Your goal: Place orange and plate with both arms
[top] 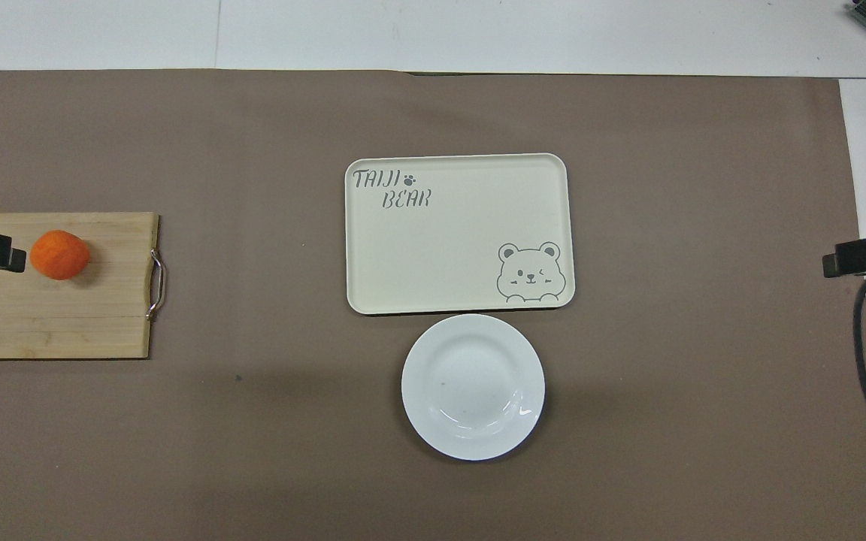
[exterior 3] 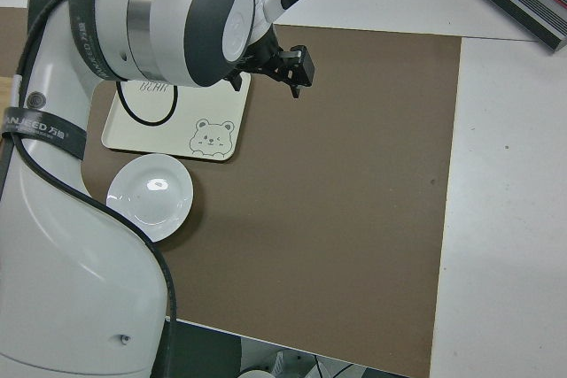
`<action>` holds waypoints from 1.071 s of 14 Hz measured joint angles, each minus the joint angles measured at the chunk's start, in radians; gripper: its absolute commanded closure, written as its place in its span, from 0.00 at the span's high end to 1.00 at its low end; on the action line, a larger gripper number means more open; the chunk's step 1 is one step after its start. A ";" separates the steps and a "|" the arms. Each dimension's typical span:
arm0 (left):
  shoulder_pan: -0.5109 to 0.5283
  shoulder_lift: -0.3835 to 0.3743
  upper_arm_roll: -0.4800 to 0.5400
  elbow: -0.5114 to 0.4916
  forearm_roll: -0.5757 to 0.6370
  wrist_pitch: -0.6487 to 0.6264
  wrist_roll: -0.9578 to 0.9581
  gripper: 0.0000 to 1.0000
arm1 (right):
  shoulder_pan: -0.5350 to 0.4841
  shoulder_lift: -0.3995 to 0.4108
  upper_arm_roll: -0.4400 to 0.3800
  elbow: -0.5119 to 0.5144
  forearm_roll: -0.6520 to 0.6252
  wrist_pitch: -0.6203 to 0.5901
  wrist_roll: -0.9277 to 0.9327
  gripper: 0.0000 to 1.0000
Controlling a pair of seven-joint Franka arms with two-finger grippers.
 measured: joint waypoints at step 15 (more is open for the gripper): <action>0.153 0.250 0.004 -0.116 0.000 0.340 0.409 1.00 | -0.001 0.000 -0.007 -0.001 0.000 -0.015 0.000 1.00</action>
